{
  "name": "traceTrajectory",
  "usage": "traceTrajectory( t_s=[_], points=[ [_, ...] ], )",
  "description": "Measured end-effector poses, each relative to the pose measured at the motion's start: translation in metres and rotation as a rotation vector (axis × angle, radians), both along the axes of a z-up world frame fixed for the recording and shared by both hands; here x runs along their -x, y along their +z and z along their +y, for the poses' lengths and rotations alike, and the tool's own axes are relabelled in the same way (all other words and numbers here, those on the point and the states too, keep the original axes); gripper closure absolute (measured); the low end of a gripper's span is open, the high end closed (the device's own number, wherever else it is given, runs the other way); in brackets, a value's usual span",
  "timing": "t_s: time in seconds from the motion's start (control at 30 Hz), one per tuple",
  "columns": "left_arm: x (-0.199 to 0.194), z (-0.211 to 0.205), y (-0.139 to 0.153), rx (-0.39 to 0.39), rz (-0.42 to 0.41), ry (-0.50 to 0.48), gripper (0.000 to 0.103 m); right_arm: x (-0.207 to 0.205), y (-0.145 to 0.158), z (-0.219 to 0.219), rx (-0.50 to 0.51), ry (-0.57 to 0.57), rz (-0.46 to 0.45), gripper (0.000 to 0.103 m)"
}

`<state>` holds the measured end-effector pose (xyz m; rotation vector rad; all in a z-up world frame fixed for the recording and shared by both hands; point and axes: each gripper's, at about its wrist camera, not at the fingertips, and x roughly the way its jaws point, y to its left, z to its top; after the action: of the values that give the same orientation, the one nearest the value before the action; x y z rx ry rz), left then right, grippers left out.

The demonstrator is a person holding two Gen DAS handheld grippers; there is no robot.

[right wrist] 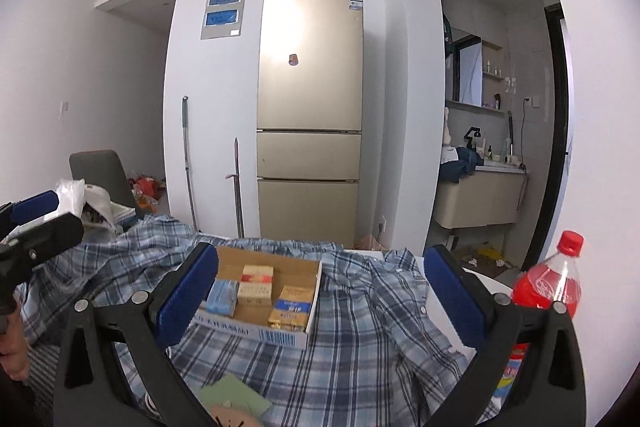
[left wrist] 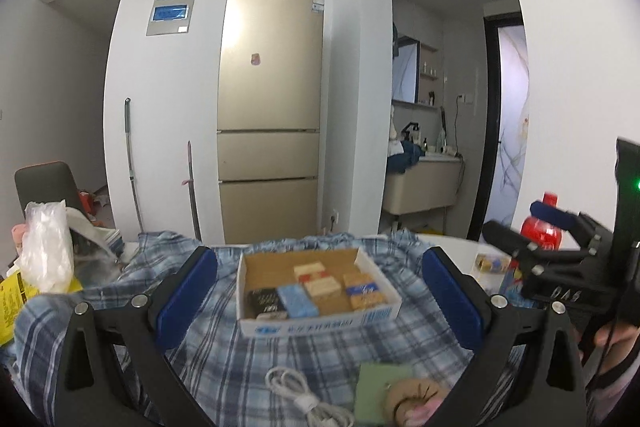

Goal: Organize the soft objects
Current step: 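Move both grippers back toward the items lying on the bed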

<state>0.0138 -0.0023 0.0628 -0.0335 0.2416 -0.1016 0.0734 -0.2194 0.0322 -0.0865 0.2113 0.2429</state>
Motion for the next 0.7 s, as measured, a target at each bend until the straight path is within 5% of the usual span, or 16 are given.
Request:
traceTrajectory(
  t_s=[0.23, 0.37, 0.53, 0.7],
  points=[
    [0.005, 0.006, -0.031, -0.011, 0.034, -0.001, 0.0, 0.012, -0.016, -0.003, -0.032, 0.033, 0.029, 0.0],
    [-0.009, 0.0, -0.053, -0.09, 0.085, -0.021, 0.0, 0.017, -0.024, -0.002, 0.006, 0.025, 0.053, 0.0],
    [-0.027, 0.008, -0.078, 0.004, 0.227, -0.113, 0.0, 0.02, -0.035, 0.001, 0.043, 0.014, 0.109, 0.0],
    [-0.026, 0.009, -0.08, 0.02, 0.226, -0.122, 0.0, 0.026, -0.046, 0.002, 0.076, -0.067, 0.101, 0.0]
  ],
)
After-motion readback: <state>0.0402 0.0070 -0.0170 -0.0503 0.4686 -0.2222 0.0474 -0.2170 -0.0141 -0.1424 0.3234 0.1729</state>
